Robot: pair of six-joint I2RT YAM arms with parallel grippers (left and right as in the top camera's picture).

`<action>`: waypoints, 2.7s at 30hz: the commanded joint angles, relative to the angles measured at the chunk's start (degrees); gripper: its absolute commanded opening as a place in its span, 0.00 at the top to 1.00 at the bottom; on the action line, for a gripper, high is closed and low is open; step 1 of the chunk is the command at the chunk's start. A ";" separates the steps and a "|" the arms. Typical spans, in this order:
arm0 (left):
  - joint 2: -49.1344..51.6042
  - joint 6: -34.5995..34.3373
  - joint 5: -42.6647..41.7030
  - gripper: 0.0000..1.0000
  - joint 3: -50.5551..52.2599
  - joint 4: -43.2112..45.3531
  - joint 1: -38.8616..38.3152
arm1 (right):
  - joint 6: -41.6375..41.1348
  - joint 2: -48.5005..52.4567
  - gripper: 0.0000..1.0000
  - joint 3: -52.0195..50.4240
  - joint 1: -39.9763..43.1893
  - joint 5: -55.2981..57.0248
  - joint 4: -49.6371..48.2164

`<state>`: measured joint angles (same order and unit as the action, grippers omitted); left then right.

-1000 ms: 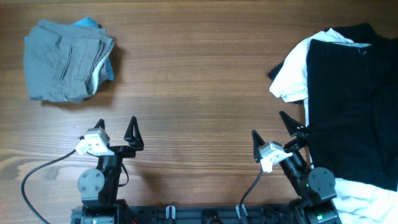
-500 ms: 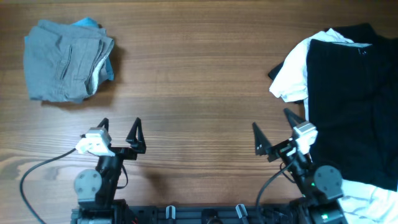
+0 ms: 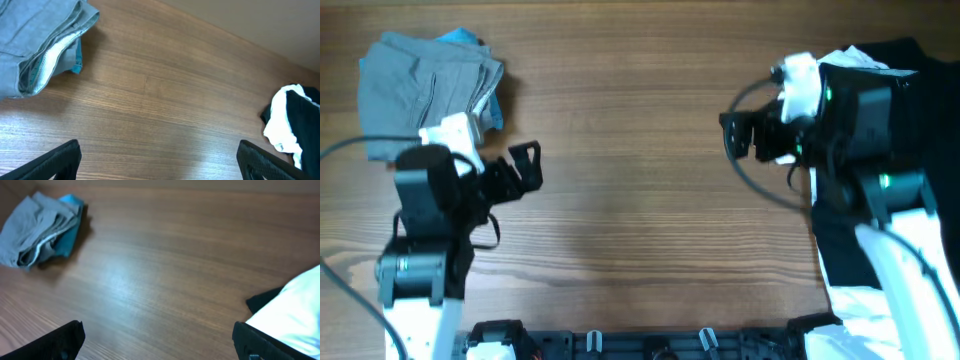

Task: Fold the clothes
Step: 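Grasp the black shorts on the white shirt with the right gripper, then drag the black shorts left onto the open table center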

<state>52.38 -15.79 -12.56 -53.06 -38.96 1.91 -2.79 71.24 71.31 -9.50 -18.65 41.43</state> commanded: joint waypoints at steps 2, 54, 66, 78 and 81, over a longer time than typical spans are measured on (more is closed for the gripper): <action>4.04 -0.13 -2.84 0.00 -1.77 -0.57 -0.26 | -7.45 8.59 0.00 2.40 5.84 15.61 -0.20; 3.65 -0.13 -9.53 0.00 -2.54 -0.33 -0.26 | -7.91 24.09 0.96 4.66 24.26 -1.55 -28.44; -7.98 0.50 6.80 0.00 -15.04 1.42 -0.15 | -2.34 18.21 0.43 6.03 -30.67 -5.81 -17.22; 7.19 6.05 -3.26 0.09 -16.70 0.52 -2.51 | -21.57 5.95 0.19 6.12 -15.34 16.13 -10.08; 21.77 13.11 -6.71 0.10 -16.70 1.66 -7.58 | -21.42 4.98 0.19 6.10 -6.25 10.45 -5.62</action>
<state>63.00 -11.18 -12.45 -69.67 -38.22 -1.28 -21.54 76.69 77.12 -20.58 -3.79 33.26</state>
